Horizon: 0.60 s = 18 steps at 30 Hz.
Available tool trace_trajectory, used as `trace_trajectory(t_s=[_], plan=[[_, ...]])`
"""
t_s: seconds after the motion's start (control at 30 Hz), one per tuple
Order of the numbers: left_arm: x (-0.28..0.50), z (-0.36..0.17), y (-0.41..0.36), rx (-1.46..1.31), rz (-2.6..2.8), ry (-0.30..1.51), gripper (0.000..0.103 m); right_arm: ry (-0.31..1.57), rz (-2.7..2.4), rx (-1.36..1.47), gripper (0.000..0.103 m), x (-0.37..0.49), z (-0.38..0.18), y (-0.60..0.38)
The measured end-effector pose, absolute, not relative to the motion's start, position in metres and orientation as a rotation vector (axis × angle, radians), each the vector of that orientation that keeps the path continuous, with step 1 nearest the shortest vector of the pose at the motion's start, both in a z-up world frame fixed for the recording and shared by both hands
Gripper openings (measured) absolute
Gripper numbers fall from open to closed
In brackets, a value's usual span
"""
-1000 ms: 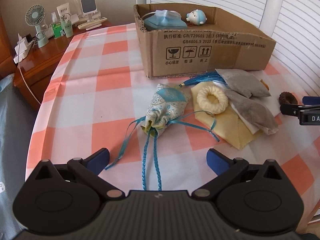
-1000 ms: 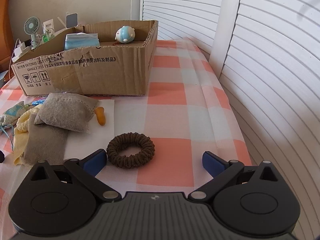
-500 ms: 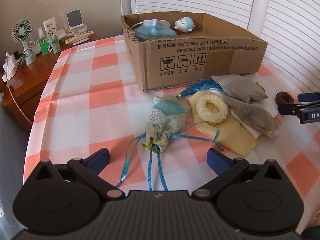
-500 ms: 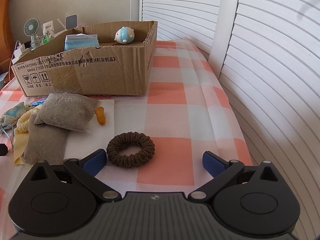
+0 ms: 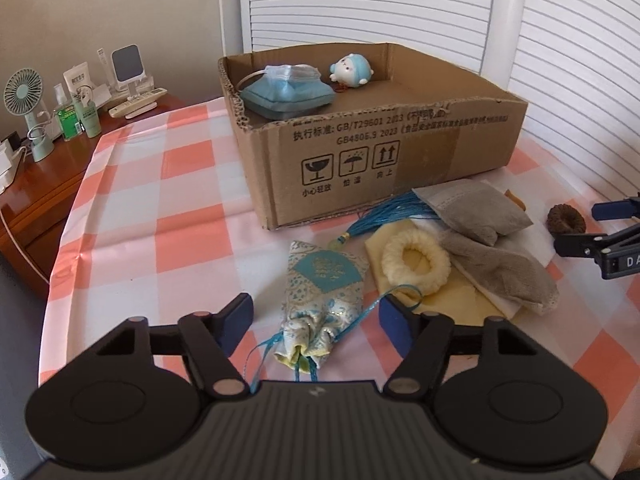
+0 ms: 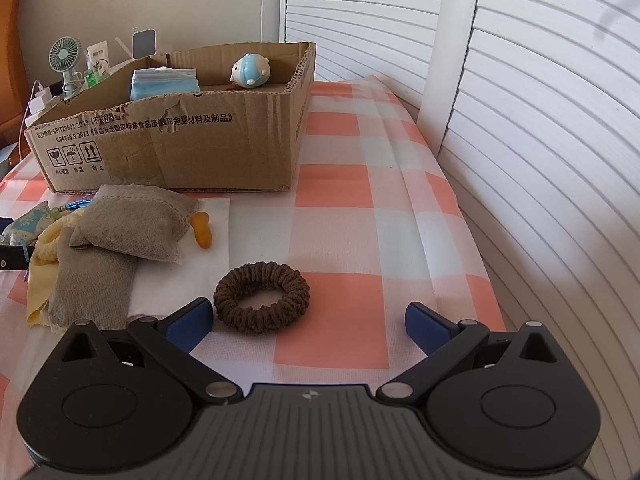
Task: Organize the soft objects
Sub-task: 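Grasp the floral pouch with the left tool while the right tool grasps the brown hair tie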
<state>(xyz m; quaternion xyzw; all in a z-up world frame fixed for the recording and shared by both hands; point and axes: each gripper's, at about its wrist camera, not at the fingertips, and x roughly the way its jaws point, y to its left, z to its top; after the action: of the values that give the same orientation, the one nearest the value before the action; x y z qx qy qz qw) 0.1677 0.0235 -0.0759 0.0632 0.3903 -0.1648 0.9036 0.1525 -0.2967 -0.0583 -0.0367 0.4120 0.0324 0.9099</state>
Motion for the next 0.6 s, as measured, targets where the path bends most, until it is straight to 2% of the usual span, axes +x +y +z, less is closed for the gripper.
trace_trajectory(t_s=[0.1, 0.17, 0.2, 0.4, 0.47, 0.6], plan=[[0.1676, -0.0754, 0.0228, 0.13, -0.349, 0.802, 0.057, 0.849, 0.067, -0.076, 0.103, 0.1521, -0.0584, -0.2966], [0.1678, -0.0737, 0.0214, 0.128, -0.344, 0.802, 0.042, 0.845, 0.068, -0.077, 0.103, 0.1517, -0.0583, -0.2966], [0.1677, -0.073, 0.0209, 0.123, -0.336, 0.803, 0.039, 0.843, 0.069, -0.077, 0.103, 0.1514, -0.0584, -0.2968], [0.1618, -0.0736, 0.0214, 0.065, -0.289, 0.795, 0.038, 0.825, 0.083, -0.085, 0.103, 0.1483, -0.059, -0.297], [0.1609, -0.0735, 0.0213, 0.056, -0.283, 0.793, 0.038, 0.821, 0.098, -0.1, 0.1, 0.1476, -0.0583, -0.2958], [0.1635, -0.0733, 0.0219, 0.053, -0.288, 0.796, 0.039, 0.797, 0.132, -0.125, 0.084, 0.145, -0.0558, -0.2913]])
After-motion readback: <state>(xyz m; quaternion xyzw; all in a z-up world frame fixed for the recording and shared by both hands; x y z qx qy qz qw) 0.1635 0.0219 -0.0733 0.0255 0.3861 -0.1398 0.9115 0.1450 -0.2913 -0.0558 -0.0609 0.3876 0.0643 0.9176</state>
